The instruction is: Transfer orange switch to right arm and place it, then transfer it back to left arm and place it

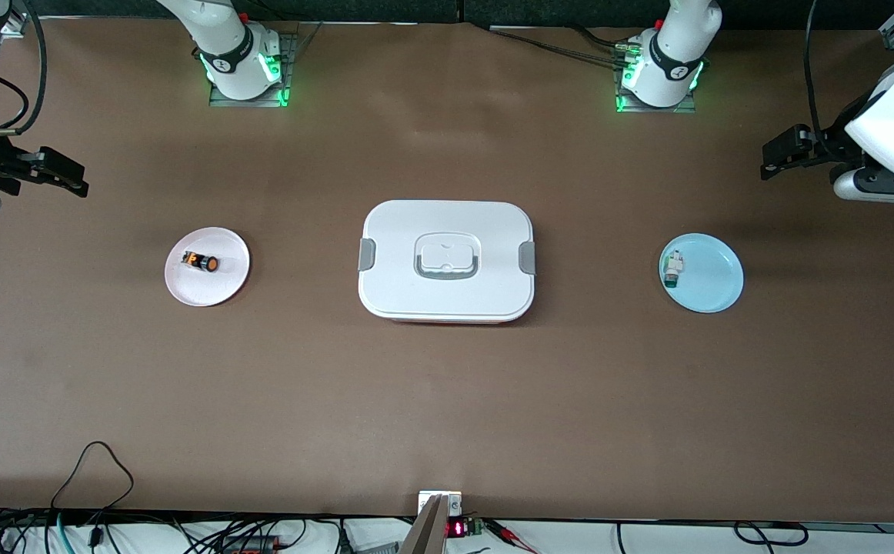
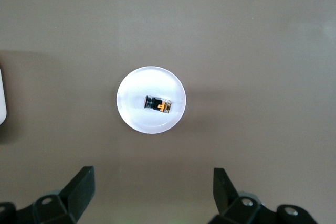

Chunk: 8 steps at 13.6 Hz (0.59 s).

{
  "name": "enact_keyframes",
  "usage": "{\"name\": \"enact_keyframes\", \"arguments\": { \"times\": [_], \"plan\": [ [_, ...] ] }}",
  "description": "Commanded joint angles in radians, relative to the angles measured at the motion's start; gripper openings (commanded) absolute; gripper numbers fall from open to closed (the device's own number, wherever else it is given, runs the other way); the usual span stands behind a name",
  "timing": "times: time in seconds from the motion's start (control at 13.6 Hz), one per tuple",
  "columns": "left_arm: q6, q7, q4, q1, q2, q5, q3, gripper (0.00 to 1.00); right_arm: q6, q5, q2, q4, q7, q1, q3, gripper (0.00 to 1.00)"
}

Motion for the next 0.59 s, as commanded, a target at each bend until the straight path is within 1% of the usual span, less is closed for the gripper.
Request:
{"name": "enact_keyframes", "arguments": {
  "times": [0.0, 0.52],
  "plan": [
    [-0.004, 0.008, 0.001, 0.008, -0.004, 0.011, -0.007, 1.00, -0.017, 0.011, 0.004, 0.020, -0.014, -0.002, 0.002, 1.00],
    [-0.004, 0.008, 0.001, 0.008, -0.004, 0.011, -0.007, 1.00, -0.009, 0.013, 0.028, 0.020, -0.008, -0.005, 0.001, 1.00]
  ]
}}
